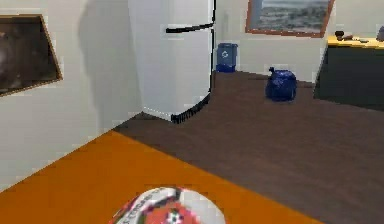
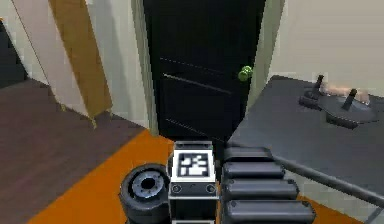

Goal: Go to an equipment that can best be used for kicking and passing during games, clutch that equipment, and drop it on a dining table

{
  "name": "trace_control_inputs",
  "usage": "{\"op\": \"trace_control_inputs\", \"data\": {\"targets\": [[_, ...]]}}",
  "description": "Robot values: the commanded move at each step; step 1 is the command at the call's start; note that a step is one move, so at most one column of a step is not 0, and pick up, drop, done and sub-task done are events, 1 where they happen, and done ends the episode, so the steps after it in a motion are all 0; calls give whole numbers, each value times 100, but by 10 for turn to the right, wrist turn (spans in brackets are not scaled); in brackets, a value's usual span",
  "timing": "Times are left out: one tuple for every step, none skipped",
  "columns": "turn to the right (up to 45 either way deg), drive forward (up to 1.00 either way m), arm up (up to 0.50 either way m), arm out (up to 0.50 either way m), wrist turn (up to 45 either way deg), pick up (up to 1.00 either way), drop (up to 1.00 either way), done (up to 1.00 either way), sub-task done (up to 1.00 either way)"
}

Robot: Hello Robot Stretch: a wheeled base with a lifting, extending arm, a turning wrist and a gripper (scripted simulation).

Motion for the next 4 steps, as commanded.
{"op": "trace_control_inputs", "data": {"targets": [[-120,0,0,0,0,0,0,0,0],[450,0,0,0,0,0,0,0,0],[450,0,0,0,0,0,0,0,0],[390,0,0,0,0,0,0,0,0]]}}
